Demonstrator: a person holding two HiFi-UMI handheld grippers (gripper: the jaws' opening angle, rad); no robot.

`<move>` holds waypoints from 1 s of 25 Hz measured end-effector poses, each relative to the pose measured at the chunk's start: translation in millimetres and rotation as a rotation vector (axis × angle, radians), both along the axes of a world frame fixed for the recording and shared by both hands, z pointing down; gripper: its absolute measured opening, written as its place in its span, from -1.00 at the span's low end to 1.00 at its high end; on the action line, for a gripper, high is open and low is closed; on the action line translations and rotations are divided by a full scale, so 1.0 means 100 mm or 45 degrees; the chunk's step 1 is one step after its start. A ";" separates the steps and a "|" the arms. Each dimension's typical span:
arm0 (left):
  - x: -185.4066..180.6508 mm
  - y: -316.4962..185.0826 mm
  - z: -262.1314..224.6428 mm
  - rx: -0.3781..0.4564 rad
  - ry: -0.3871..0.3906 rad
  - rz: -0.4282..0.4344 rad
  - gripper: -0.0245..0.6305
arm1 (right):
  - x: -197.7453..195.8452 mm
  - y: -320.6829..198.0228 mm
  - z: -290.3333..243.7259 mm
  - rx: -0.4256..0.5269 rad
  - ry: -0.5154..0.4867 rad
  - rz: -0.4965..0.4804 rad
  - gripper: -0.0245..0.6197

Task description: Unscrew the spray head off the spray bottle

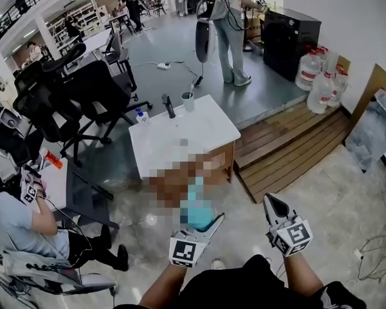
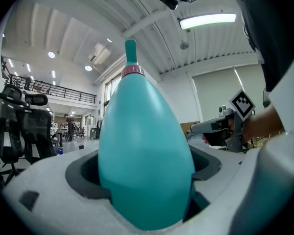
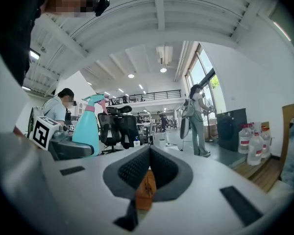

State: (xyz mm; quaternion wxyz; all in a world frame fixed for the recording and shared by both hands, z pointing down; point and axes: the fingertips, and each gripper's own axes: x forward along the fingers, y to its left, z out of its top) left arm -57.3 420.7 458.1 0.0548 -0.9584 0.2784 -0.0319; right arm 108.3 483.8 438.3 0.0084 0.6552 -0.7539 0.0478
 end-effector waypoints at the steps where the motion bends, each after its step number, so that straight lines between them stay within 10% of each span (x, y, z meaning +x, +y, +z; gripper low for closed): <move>1: -0.06 -0.06 -0.01 0.002 0.007 -0.009 0.50 | -0.06 -0.08 0.01 -0.001 0.001 -0.009 -0.90; 9: -0.38 -0.59 -0.06 0.021 0.024 -0.101 0.50 | -0.36 -0.75 0.06 -0.007 0.010 -0.095 -0.90; 25: 0.08 -1.80 -0.08 -0.004 0.012 -0.310 0.50 | 0.07 -2.28 -0.01 -0.001 0.029 -0.325 -0.90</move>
